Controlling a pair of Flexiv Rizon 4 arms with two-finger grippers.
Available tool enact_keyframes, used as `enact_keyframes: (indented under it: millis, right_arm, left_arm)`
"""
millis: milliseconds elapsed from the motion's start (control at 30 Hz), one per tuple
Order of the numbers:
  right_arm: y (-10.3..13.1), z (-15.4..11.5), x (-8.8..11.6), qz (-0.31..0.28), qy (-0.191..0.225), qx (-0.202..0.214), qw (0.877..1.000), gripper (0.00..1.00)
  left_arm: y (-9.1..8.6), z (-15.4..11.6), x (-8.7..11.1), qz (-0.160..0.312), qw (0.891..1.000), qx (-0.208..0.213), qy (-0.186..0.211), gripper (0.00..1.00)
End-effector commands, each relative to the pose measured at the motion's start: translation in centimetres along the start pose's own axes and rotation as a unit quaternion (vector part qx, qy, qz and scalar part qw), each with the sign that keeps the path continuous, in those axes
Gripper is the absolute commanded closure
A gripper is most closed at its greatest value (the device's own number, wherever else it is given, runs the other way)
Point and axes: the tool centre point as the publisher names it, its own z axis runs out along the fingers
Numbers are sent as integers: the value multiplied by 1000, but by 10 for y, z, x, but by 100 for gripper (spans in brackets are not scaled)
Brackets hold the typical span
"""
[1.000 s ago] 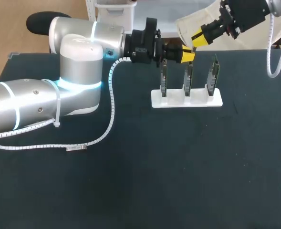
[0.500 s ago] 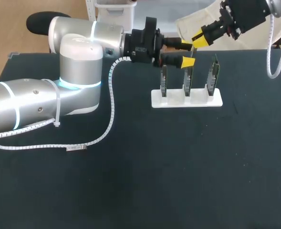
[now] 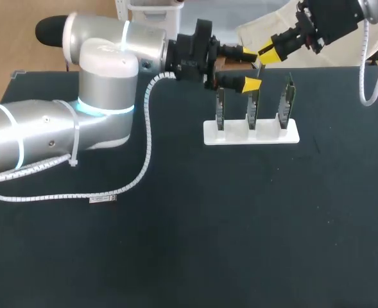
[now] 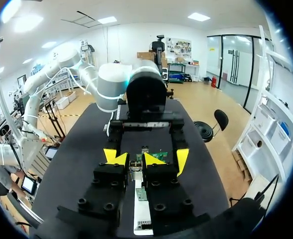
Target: Pick up the optical module with the left hand, and insert it into the network port with the right hand.
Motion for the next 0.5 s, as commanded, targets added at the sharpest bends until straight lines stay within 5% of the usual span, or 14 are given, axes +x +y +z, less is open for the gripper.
enact_keyframes:
  millis: [33, 233, 500]
  right_arm:
    - [1, 1, 1, 0, -1, -1, 1000, 100]
    - [0, 2, 2, 0, -2, -3, 1000, 100]
    - [-2, 1, 2, 0, 0, -4, 1000, 100]
  left_arm:
    - [0, -8, -14, 10, 999, -5, 35, 0]
    - [2, -15, -14, 14, 999, -14, 41, 0]
    - [0, -17, -5, -16, 994, -13, 107, 0]
